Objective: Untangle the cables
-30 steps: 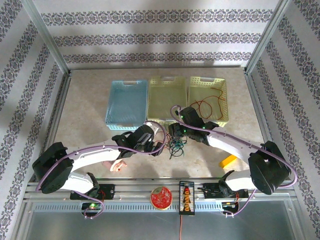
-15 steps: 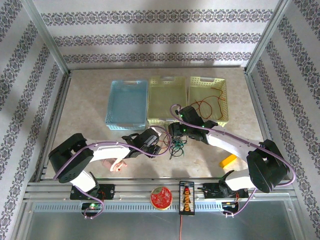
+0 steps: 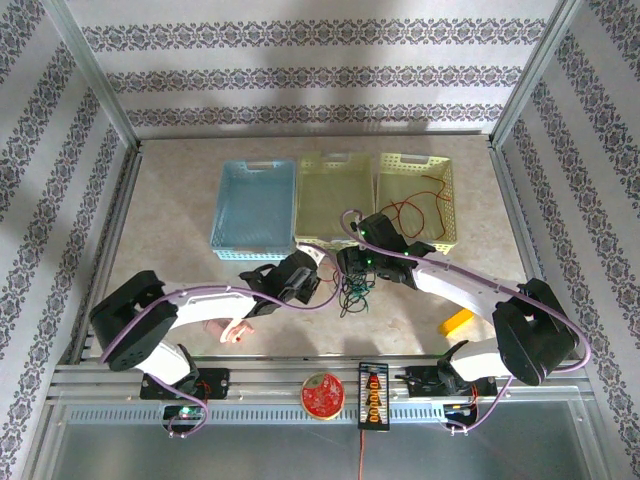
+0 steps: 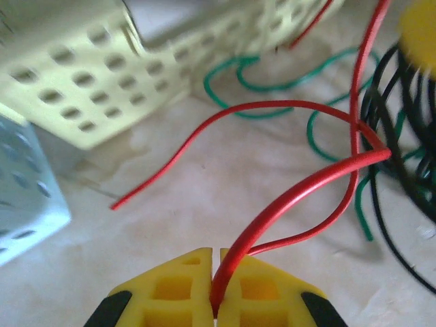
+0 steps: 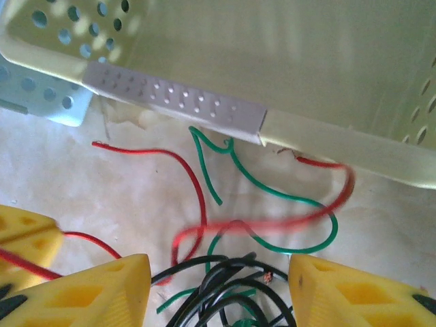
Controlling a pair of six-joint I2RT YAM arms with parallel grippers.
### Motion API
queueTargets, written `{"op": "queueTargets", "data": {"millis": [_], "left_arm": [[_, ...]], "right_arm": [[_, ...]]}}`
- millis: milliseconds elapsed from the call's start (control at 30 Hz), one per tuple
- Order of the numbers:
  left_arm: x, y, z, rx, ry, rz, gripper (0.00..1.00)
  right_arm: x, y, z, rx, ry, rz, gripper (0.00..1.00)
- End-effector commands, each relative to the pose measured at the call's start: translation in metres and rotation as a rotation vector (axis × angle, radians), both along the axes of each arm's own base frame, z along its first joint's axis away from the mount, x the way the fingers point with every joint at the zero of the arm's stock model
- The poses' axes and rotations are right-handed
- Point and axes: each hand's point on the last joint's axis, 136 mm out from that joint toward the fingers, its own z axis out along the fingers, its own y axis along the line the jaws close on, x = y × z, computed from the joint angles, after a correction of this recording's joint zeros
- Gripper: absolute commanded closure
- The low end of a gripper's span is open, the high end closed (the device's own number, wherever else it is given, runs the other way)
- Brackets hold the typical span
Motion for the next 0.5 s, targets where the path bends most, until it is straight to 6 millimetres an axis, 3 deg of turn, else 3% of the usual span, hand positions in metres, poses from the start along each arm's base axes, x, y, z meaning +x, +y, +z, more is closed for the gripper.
{"op": "queueTargets", "data": {"millis": [0, 233, 467], "left_arm": [[0.008, 0.005, 0.036, -0.078, -0.095, 0.064, 1.0], [0.01, 0.025, 0.098, -0.152, -0.206, 0.139, 1.0], [0.007, 0.04, 0.183, -0.235, -0.366, 0.141, 1.0]], "right_arm": [[-0.007, -0.009, -0.012, -0.018, 0.036, -0.03, 0.44], [-0.009, -0.024, -0.025, -0.069, 0.048, -0.085, 0.44], [-0.008, -0.037, -0.033, -0.088, 0.061, -0.143, 0.44]]}}
